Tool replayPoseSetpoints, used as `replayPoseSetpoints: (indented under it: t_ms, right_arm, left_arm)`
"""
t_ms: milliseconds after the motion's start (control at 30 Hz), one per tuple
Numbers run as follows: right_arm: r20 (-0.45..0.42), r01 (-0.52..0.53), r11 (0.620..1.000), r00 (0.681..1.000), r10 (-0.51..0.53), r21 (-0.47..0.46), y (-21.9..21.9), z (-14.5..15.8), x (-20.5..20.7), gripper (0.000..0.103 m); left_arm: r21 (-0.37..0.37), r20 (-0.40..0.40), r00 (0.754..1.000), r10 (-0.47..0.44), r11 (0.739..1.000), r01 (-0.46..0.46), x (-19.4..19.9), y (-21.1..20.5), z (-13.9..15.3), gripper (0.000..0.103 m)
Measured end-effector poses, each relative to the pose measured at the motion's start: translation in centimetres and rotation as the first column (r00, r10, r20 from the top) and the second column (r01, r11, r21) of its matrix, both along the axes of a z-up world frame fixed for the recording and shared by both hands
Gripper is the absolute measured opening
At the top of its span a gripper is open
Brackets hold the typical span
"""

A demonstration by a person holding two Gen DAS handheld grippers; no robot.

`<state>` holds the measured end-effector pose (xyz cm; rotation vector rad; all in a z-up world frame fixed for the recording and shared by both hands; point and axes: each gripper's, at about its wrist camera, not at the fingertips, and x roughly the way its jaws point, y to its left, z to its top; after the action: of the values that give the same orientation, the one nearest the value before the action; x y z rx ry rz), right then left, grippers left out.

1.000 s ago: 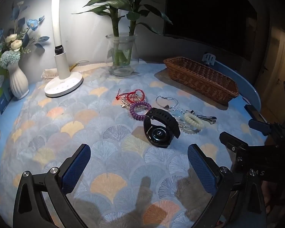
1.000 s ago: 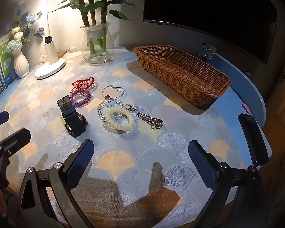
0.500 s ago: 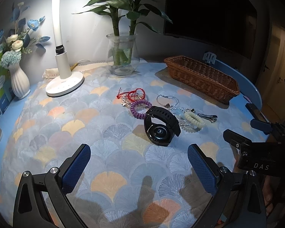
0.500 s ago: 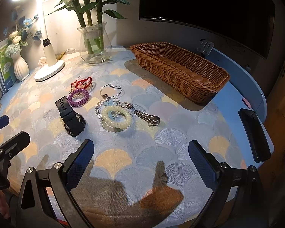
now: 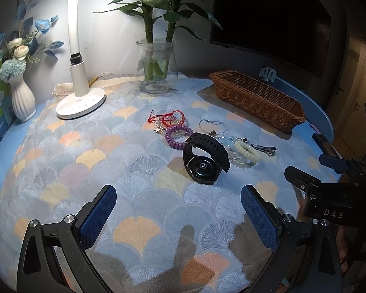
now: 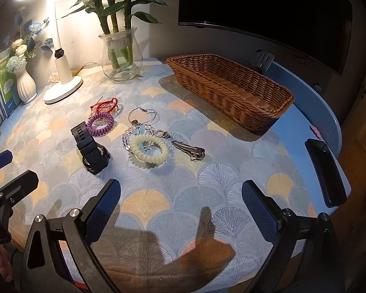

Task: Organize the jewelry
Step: 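Move both tools toward the jewelry pile on the table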

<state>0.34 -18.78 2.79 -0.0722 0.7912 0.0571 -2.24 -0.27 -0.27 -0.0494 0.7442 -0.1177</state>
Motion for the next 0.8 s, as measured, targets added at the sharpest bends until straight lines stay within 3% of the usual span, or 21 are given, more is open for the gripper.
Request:
replayPoseSetpoints:
  t_ms: [433, 667, 800]
  right_arm:
    - [-0.007, 0.020, 1.000, 1.000, -0.020, -0.022, -0.1, -0.5, 0.3, 0.098]
    - [-0.048, 0.091, 0.996, 0.995, -0.090, 0.024, -2.8, -1.3, 1.4, 0.098]
    - [-0.054, 0.110, 0.994, 0.993, -0.109, 0.023, -3.6, -1.5, 1.6, 0.098]
  left_arm:
    - [0.006, 0.018, 0.999, -0.033, 0.999, 0.033, 1.3, -0.8, 0.9, 0.101]
    - [-0.179, -0.051, 0.998, -0.042, 0.983, 0.033, 6.4, -1.0, 1.2, 0.102]
    - [-0.167, -0.117, 0.993, -0.005, 0.986, -0.015, 9.2, -1.9, -0.6, 0.101]
